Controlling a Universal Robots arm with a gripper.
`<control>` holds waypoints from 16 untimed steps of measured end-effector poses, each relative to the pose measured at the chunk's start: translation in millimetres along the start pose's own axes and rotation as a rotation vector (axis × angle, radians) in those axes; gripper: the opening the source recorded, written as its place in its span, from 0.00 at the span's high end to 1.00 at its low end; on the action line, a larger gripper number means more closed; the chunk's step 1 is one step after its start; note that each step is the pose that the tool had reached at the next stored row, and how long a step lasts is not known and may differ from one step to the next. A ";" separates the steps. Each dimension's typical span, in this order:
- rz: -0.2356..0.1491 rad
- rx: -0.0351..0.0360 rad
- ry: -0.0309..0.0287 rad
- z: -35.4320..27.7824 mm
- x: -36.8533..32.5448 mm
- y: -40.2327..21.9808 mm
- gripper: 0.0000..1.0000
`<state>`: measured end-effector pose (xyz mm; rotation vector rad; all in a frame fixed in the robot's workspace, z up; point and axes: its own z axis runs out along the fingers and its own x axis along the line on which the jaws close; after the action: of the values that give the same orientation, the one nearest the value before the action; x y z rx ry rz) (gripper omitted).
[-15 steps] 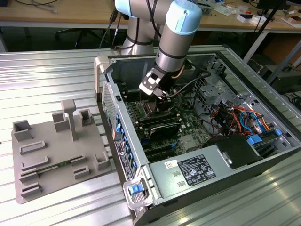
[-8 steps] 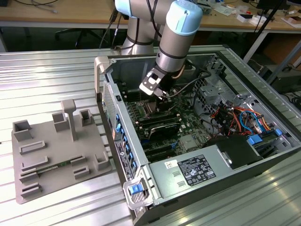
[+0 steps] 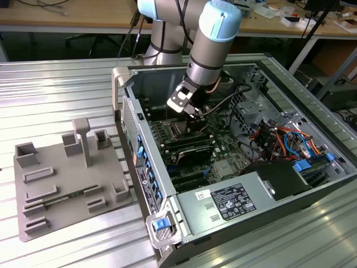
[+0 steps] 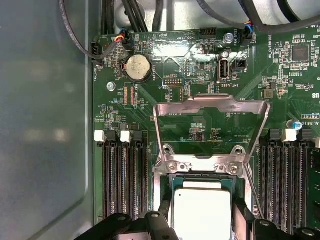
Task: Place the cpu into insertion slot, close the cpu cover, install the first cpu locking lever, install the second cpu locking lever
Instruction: 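Place the cpu into insertion slot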
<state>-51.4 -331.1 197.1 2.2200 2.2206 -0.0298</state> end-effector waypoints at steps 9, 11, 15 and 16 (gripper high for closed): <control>0.000 0.0001 -0.0005 -0.3 0.0 0.1 0.30; 0.000 0.0000 -0.0003 -3.2 -0.1 0.1 0.30; 0.000 0.0000 -0.0002 -14.7 -0.2 -0.1 0.30; 0.000 0.0000 -0.0002 -16.8 -0.2 -0.1 0.30</control>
<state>-51.3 -331.1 213.8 2.2198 2.2206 -0.0301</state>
